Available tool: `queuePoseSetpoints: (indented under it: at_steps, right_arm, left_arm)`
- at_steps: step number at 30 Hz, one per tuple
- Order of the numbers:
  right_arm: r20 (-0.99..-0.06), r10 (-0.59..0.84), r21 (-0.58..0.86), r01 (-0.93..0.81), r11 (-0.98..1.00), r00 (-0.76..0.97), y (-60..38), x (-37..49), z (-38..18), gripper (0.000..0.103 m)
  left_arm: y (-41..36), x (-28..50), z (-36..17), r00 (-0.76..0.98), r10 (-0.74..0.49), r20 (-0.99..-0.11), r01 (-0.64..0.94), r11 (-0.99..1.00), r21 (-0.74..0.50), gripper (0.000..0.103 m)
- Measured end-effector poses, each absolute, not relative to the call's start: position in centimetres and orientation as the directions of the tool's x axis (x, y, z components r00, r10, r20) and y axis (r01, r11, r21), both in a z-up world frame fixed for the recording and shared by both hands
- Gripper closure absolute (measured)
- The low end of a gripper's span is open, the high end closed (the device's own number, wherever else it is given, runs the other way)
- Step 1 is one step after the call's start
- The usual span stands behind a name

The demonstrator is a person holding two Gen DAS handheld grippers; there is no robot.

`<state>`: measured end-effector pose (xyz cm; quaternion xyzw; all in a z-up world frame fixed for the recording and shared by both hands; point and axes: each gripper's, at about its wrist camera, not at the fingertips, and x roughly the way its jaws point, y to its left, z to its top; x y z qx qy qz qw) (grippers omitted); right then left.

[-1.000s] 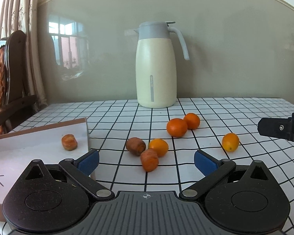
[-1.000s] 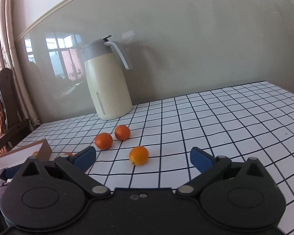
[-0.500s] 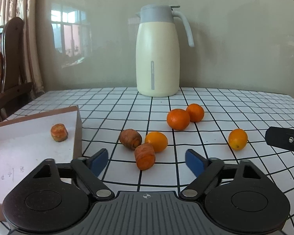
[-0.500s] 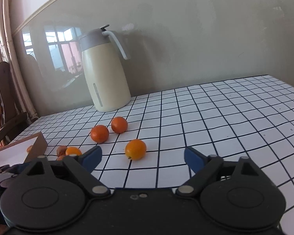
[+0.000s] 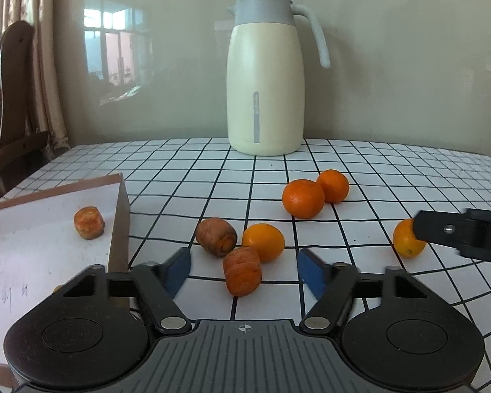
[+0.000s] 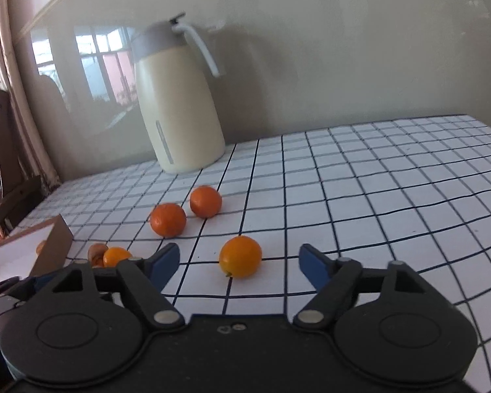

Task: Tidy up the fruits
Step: 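Grasp the reddish-brown elongated fruit with the left tool while the right tool grasps an orange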

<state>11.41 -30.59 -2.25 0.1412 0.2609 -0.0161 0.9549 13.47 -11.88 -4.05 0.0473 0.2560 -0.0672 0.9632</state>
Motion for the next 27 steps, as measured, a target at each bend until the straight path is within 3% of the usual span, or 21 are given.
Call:
queuePoseSetpoints:
  at_steps: [1, 2, 9, 13, 16, 18, 22, 27]
  right_arm:
    - [-0.511, 0.044, 0.256, 0.103, 0.961, 0.858, -30.5, 11.8, -2.3, 0.039]
    - [-0.518, 0.041, 0.250, 0.105, 0.963, 0.854, -30.4, 12.1, -2.4, 0.040]
    - [-0.545, 0.033, 0.234, 0.115, 0.965, 0.838, -30.1, 13.7, -3.0, 0.046]
    - [-0.561, 0.037, 0.224, 0.109, 0.968, 0.827, -29.9, 14.6, -3.2, 0.058]
    - [-0.572, 0.042, 0.223, 0.106, 0.969, 0.819, -29.6, 14.9, -3.5, 0.060]
    - [-0.578, 0.038, 0.210, 0.104, 0.972, 0.815, -29.4, 15.1, -3.6, 0.061]
    - [-0.582, 0.043, 0.212, 0.100, 0.972, 0.812, -29.4, 15.3, -3.8, 0.077]
    - [-0.584, 0.046, 0.197, 0.087, 0.976, 0.810, -29.1, 15.3, -4.0, 0.078]
  left_arm:
    - [-11.9, 13.8, -4.3, 0.843, -0.111, -0.526, 0.160, 0.986, 0.048, 0.063]
    - [-11.7, 14.1, -4.4, 0.832, -0.115, -0.544, 0.160, 0.986, 0.037, 0.064]
    - [-11.2, 14.6, -4.6, 0.816, -0.129, -0.563, 0.155, 0.988, -0.002, 0.064]
    - [-11.3, 14.5, -4.7, 0.816, -0.129, -0.564, 0.157, 0.988, 0.001, 0.064]
    - [-11.3, 14.6, -4.6, 0.816, -0.128, -0.564, 0.157, 0.988, 0.002, 0.065]
    - [-11.2, 14.6, -4.6, 0.817, -0.127, -0.563, 0.154, 0.988, 0.000, 0.074]
    - [-11.3, 14.5, -4.6, 0.817, -0.128, -0.562, 0.158, 0.987, 0.005, 0.076]
    - [-11.3, 14.5, -4.6, 0.817, -0.129, -0.562, 0.161, 0.987, 0.009, 0.076]
